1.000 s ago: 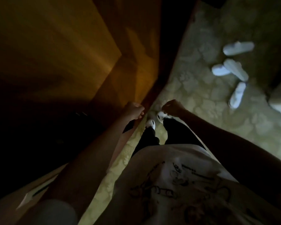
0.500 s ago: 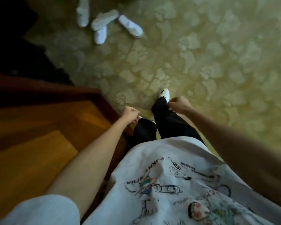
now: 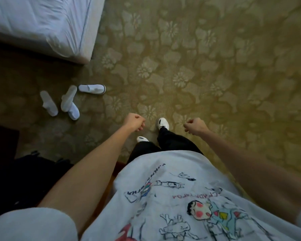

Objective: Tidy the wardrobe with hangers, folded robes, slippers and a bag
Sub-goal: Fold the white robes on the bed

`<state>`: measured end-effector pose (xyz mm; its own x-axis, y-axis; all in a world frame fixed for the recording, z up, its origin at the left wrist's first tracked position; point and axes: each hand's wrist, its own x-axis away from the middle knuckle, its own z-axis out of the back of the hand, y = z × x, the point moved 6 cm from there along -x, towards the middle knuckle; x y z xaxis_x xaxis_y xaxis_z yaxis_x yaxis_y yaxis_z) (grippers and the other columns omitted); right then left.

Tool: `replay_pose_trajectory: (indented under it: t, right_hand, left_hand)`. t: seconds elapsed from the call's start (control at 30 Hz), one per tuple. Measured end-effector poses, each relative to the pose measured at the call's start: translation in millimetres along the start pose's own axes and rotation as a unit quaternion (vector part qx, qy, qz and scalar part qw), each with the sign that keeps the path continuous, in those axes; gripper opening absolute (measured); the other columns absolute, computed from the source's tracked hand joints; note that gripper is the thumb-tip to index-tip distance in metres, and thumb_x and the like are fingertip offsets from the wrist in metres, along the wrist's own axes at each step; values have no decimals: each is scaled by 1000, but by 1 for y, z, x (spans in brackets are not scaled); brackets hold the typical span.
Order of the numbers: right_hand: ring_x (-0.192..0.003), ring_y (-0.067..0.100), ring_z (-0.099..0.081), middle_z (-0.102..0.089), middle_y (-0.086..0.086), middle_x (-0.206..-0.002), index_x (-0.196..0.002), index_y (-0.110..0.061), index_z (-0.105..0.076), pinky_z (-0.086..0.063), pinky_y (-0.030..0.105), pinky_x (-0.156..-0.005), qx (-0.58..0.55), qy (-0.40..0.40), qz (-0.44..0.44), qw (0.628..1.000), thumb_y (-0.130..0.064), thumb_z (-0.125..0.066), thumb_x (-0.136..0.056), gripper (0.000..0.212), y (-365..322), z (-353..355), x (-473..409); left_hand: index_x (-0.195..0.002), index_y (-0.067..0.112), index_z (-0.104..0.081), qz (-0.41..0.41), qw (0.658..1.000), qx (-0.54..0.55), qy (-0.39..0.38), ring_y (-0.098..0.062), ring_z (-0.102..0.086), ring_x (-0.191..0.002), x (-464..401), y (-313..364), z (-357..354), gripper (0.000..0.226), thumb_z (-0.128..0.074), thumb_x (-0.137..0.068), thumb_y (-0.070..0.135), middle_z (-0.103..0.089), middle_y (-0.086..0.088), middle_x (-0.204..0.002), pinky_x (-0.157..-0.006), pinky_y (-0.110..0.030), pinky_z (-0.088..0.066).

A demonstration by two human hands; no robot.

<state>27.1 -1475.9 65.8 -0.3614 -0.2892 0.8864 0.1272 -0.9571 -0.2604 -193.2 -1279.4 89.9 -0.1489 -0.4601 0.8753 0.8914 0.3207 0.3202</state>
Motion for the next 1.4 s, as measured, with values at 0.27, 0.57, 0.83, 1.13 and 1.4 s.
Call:
replay_pose_trajectory:
  t: [0.27,0.57,0.83,1.13,1.4]
  right_hand:
    - [-75,18,-66,-75,9,-90,-95,-3,-74,-54,31,-70,35,-5,107,994,-21,-57,-95,25,-143,20,-43]
    - [-83,24,-70,-75,10,-92,-100,-4,-74,-58,40,-81,73,-26,191,979,-23,-57,-95,26,-334,40,-99]
    - [-75,15,-66,-73,3,-86,-99,-8,-73,-57,33,-75,99,1,137,986,-23,-57,-96,22,-456,143,-165]
    - [-74,19,-66,-76,5,-85,-86,-9,-75,-57,36,-77,55,51,28,997,-22,-58,-93,23,-496,295,-254]
    - [-84,28,-72,-76,14,-88,-92,-1,-75,-59,40,-78,52,58,3,997,-21,-57,-93,27,-590,447,-346]
  left_hand:
    - [-97,7,-71,42,998,29,35,-15,-61,-59,-31,-18,68,16,-56,-99,13,-69,-6,-77,-51,-23,-47]
    - [-93,5,-69,148,986,77,30,-19,-63,-64,-92,-46,156,17,-57,-100,15,-71,-12,-88,-54,-27,-49]
    - [-78,6,-64,122,983,130,38,-16,-54,-51,-182,112,284,23,-56,-99,10,-63,-8,-69,-42,-22,-41]
    - [-87,9,-69,7,997,75,-10,-14,-61,-57,-297,391,357,13,-61,-97,13,-69,-6,-74,-47,-22,-47]
    - [-92,6,-70,12,1000,28,-7,-13,-61,-57,-380,573,402,16,-59,-99,15,-69,-6,-78,-44,-19,-45]
